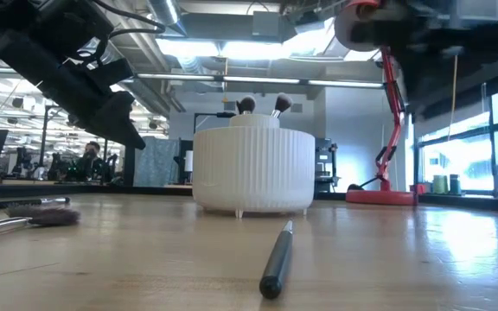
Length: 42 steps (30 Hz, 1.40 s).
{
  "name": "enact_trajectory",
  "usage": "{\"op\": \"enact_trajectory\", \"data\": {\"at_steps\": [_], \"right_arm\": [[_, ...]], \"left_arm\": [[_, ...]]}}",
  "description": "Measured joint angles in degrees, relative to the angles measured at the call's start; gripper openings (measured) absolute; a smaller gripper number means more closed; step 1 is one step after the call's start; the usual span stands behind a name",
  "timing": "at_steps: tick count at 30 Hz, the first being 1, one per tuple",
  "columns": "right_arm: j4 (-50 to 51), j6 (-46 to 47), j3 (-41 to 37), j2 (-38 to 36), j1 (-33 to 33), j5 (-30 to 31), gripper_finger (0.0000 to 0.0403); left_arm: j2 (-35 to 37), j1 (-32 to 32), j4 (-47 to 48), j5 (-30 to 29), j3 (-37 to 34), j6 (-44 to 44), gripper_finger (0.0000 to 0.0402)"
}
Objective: Put items in baskets/containers
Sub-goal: Put the black eyeshadow brush into the white brush holder
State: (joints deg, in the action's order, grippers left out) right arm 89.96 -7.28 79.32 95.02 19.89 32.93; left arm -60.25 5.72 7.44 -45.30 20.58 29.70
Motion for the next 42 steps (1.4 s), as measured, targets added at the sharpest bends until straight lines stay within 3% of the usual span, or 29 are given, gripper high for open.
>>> {"op": "enact_trajectory", "data": {"at_steps": [7, 10, 14, 19, 31, 38, 42], "right_arm": [[-0.11, -6.11, 11.87, 7.02, -2.12, 8.69, 0.0001], [-0.10, -5.45, 16.01, 7.70, -3.11, 4.65, 0.0001], [-0.28, 6.41, 16.85, 6.86, -7.56, -4.47, 0.0001], [-0.31, 10.20, 11.13, 4.59, -14.72, -13.12, 0.0018], [-20.19, -10.26, -16.56, 3.87, -19.78, -13.63, 0.0117], [-33.67, -16.08, -23.58, 3.87, -20.52, -20.72, 0.0115], [-36.09, -17.99, -25.26, 3.57, -21.40, -20.19, 0.0108]], "left_arm": [[-0.02, 0.00, 0.01, 0.66, 0.00, -0.01, 0.0164], [0.00, 0.02, 0.02, 1.40, 0.00, -0.03, 0.0164], [-0.01, 0.01, 0.04, 1.46, 0.00, -0.47, 0.0164], [0.00, 0.00, 0.02, 2.03, 0.00, -0.47, 0.0164], [-0.01, 0.01, 0.04, 4.48, 0.00, -0.47, 0.0164], [-0.01, 0.01, 0.04, 4.48, 0.00, -0.41, 0.0164], [-0.01, 0.00, 0.04, 4.48, 0.00, 0.07, 0.0164]]}}
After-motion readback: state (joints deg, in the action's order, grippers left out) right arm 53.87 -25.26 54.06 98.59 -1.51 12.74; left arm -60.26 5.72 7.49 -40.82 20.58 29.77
